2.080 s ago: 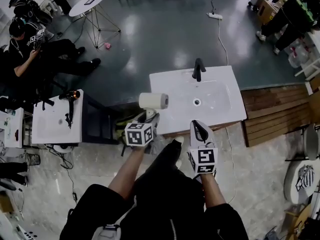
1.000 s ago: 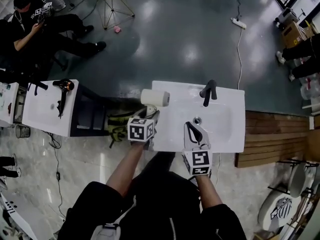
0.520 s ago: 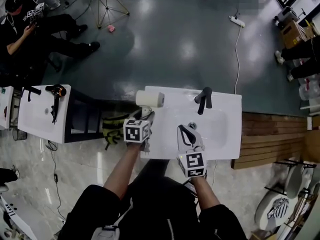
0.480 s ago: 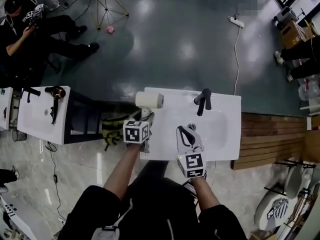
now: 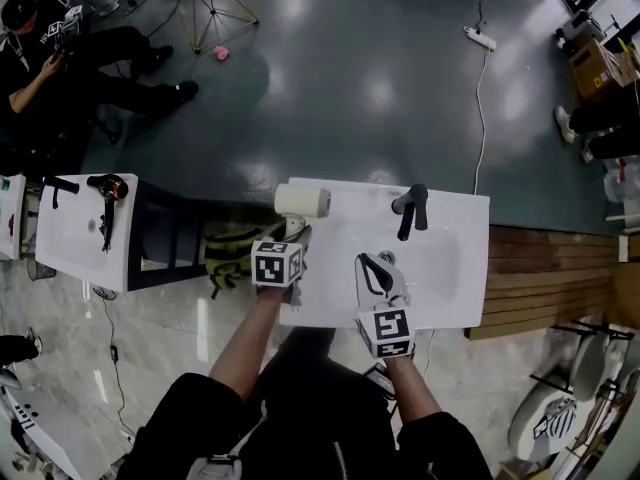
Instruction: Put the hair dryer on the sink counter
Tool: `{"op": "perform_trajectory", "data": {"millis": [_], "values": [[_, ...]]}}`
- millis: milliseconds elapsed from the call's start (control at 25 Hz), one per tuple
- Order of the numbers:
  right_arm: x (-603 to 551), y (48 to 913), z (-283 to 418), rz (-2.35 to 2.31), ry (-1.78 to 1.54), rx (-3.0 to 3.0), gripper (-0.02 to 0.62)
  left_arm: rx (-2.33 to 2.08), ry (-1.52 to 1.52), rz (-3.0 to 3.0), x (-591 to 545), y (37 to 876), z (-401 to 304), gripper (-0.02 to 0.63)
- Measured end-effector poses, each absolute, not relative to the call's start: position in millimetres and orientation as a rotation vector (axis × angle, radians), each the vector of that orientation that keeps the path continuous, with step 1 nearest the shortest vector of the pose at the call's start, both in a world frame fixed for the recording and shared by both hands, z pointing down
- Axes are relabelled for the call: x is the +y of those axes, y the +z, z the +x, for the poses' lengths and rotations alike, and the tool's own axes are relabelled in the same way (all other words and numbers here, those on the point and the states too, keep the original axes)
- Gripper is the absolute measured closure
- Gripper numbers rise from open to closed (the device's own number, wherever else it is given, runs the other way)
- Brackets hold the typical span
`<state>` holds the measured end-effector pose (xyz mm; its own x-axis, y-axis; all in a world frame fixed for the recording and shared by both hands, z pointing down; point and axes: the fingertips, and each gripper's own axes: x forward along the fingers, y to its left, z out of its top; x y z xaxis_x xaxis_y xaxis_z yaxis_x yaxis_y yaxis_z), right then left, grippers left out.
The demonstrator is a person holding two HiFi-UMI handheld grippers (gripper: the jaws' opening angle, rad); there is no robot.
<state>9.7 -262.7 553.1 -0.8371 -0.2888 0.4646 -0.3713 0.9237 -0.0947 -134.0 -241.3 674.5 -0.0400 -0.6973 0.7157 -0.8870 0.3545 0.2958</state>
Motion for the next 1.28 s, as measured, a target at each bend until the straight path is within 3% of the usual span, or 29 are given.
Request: {"op": "perform_trajectory", "data": {"millis": [1280], "values": [[-277,597,17,0.436,0.335,-2.559,0.589,-1.763,0.402,1.261,-258,743,-153,0.411]]}}
